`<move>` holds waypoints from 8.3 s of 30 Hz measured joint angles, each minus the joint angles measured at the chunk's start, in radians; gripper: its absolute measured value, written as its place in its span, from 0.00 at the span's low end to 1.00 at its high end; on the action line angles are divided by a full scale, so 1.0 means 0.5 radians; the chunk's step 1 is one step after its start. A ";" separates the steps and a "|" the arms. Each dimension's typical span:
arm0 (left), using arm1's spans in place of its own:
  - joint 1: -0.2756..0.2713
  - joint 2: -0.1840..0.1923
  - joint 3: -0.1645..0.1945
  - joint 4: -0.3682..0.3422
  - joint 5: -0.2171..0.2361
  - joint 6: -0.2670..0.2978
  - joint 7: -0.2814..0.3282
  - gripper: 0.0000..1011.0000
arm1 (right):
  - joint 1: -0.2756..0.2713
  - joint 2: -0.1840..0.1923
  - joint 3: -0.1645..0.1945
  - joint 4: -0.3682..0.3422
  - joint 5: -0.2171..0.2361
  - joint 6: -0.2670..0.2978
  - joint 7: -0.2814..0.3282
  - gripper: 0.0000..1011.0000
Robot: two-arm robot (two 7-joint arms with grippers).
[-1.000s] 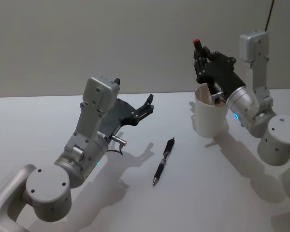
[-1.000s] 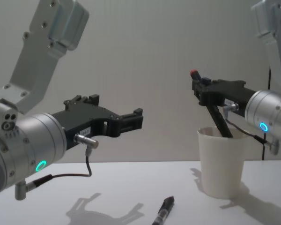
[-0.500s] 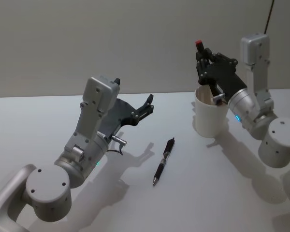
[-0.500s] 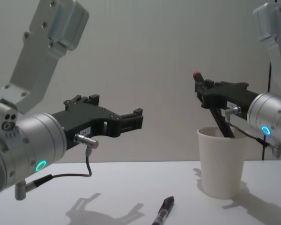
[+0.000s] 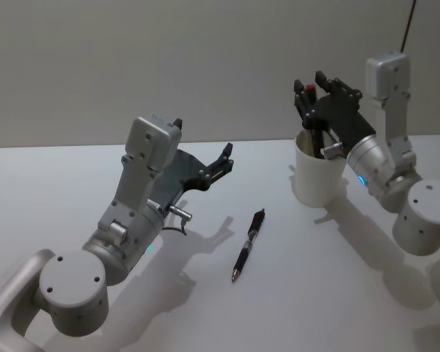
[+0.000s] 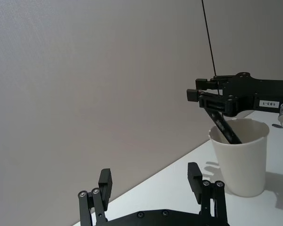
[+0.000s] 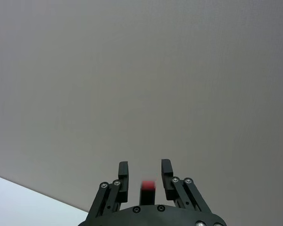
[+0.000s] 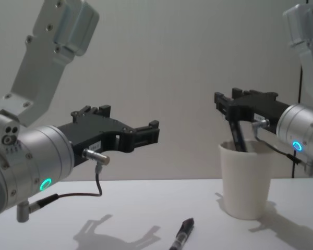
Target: Place the pen into the pen holder.
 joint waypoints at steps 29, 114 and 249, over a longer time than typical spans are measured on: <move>0.000 0.000 0.000 0.000 0.000 0.000 0.000 0.99 | -0.002 0.000 0.000 0.001 -0.003 -0.004 -0.003 0.99; 0.000 0.000 0.000 0.000 0.000 0.000 0.000 0.99 | 0.327 0.354 0.459 0.853 0.752 -0.134 1.855 0.99; 0.139 -0.038 0.070 -0.031 -0.322 0.484 -0.145 0.99 | -1.026 0.506 0.109 -1.245 0.394 0.411 -0.243 0.99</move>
